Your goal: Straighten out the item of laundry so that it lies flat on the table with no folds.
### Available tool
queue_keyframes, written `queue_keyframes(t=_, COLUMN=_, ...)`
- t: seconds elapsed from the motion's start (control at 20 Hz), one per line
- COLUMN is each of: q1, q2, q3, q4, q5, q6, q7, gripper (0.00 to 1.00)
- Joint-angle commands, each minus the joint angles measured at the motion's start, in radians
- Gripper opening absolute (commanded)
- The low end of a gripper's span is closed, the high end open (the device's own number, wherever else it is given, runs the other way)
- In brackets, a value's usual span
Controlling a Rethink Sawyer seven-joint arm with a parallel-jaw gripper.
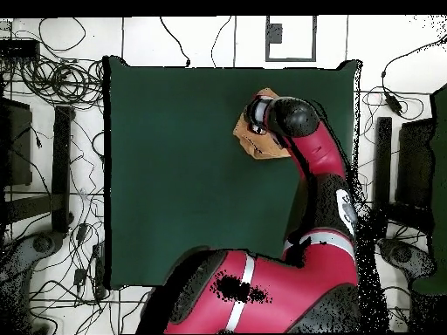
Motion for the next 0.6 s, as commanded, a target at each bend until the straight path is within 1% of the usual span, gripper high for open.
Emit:
queue_keyframes(t=0.05, q1=0.070, q2=0.006, q3=0.122, q4=0.213, q5=0.071, q6=0.106, q7=0.303, gripper=0.00)
queue_keyframes(t=0.2, q1=0.095, q2=-0.016, q3=0.114, q4=0.249, q5=0.106, q6=0.070, q7=0.341, gripper=0.00)
queue_keyframes(t=0.35, q1=0.110, q2=-0.031, q3=0.124, q4=0.291, q5=0.150, q6=0.019, q7=0.348, gripper=0.00)
queue_keyframes(t=0.6, q1=0.114, q2=-0.049, q3=0.160, q4=0.349, q5=0.260, q6=-0.024, q7=0.367, gripper=0.00)
